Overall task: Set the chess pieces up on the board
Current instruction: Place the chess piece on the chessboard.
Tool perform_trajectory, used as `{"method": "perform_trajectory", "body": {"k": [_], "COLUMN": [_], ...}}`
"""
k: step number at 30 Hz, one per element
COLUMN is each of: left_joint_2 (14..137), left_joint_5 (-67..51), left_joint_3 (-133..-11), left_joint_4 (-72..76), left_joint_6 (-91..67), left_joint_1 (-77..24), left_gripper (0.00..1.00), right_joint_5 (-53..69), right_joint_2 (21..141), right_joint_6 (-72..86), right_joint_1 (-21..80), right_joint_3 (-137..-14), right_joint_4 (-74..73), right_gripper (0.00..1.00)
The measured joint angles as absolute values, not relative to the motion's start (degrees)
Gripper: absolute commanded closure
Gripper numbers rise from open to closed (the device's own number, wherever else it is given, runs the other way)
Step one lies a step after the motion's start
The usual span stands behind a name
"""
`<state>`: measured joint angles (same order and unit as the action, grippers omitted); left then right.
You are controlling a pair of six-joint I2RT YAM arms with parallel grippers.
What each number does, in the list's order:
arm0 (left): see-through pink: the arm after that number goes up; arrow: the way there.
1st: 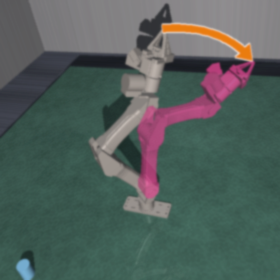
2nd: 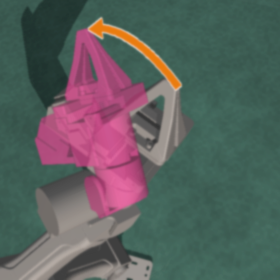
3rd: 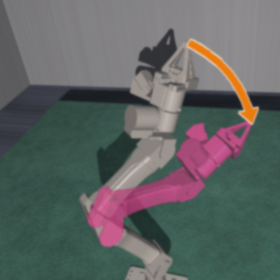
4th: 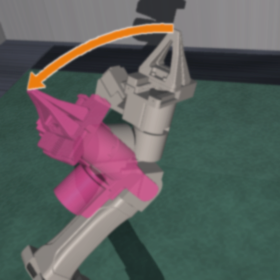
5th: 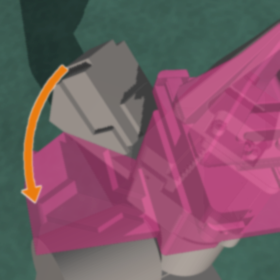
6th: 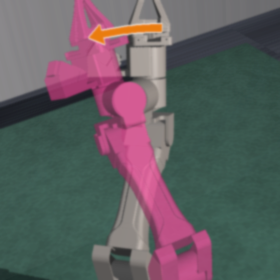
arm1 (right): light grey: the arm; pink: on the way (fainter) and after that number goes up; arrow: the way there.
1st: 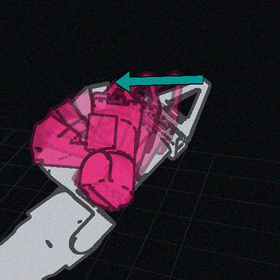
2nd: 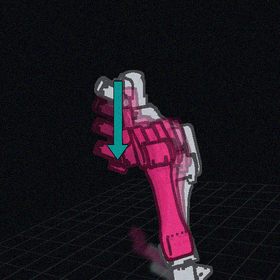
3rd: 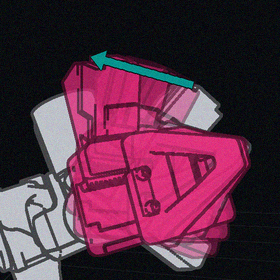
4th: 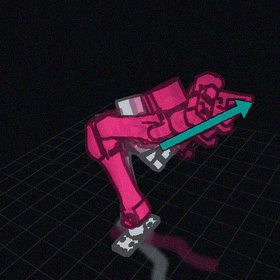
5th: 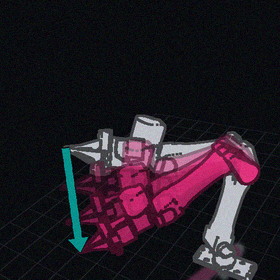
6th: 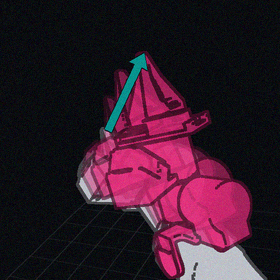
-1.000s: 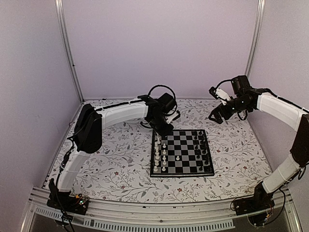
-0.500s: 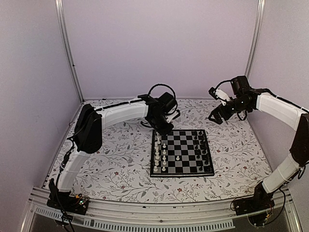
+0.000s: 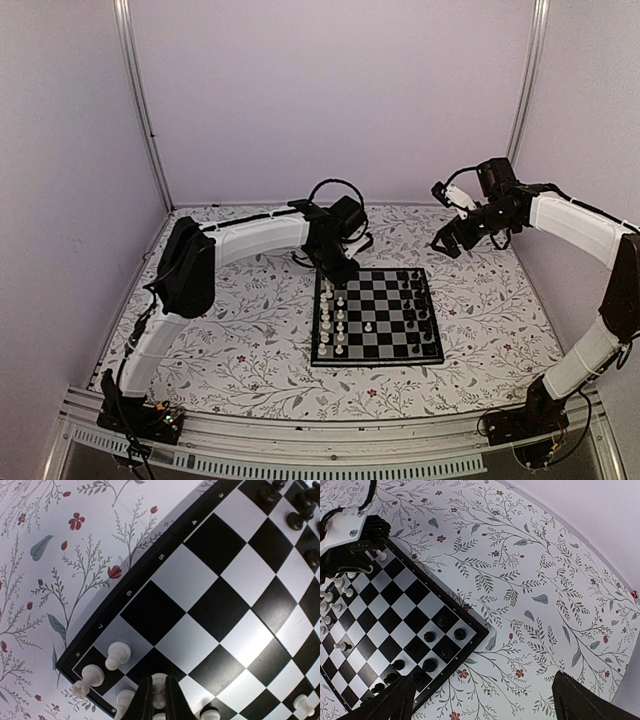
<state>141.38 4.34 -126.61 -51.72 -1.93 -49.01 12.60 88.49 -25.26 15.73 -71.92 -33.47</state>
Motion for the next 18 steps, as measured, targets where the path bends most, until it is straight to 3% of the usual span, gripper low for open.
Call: {"method": "perform_trajectory", "body": {"k": [18], "left_joint_2": [142.06], "left_joint_5": [4.29], "left_joint_3": [-126.61], "left_joint_4": [-51.79], "left_joint_6": [-1.54], "left_joint_1": [-49.1], "left_gripper": [0.78], "right_joint_5": [12.64], "right_joint_2": [88.9], "right_joint_6": [-25.26], "right_joint_1": [15.73], "right_joint_3": [-71.92], "right_joint_4": [-33.5], "right_gripper": [0.01]}}
